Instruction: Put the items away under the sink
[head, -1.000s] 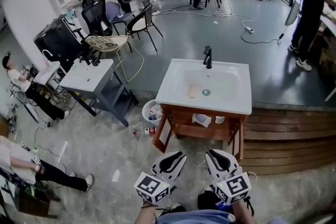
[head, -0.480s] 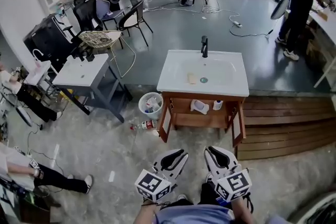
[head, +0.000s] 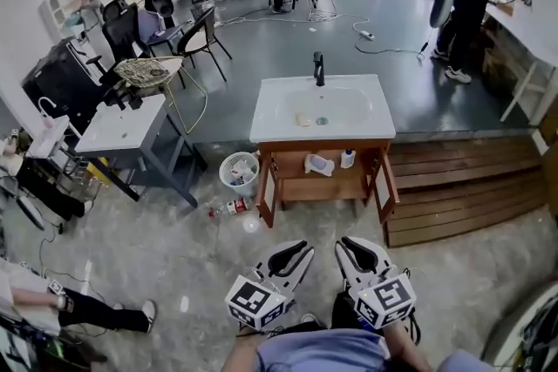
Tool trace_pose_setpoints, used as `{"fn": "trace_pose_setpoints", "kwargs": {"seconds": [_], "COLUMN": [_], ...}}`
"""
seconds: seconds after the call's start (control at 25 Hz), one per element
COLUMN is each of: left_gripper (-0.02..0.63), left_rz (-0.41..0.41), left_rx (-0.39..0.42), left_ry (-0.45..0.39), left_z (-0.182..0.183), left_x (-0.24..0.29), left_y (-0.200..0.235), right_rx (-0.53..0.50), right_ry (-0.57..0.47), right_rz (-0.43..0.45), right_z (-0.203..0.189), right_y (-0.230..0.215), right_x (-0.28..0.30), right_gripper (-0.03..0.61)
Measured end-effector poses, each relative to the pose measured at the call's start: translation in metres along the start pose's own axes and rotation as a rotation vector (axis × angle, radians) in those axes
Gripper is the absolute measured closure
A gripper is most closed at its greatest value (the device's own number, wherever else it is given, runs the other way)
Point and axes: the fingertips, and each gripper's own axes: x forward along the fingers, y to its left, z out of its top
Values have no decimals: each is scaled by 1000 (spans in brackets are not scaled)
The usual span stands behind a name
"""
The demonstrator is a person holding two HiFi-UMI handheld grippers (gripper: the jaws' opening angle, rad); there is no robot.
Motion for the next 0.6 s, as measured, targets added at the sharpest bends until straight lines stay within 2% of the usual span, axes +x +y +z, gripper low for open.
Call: {"fn": "trace_pose_setpoints", "kwargs": {"seconds": [0.6], "left_gripper": [548], "left_rz": [-43], "left_rx": [20], "left_ry": [-5], "left_z": [-12], "left_x": [-30], "left_y": [-31], "right_rx": [-11], "right_ry": [-1], "right_rz": [-23], "right_z": [-16], "right_y": [35], "right_x": [-28], "right_gripper": [522]}}
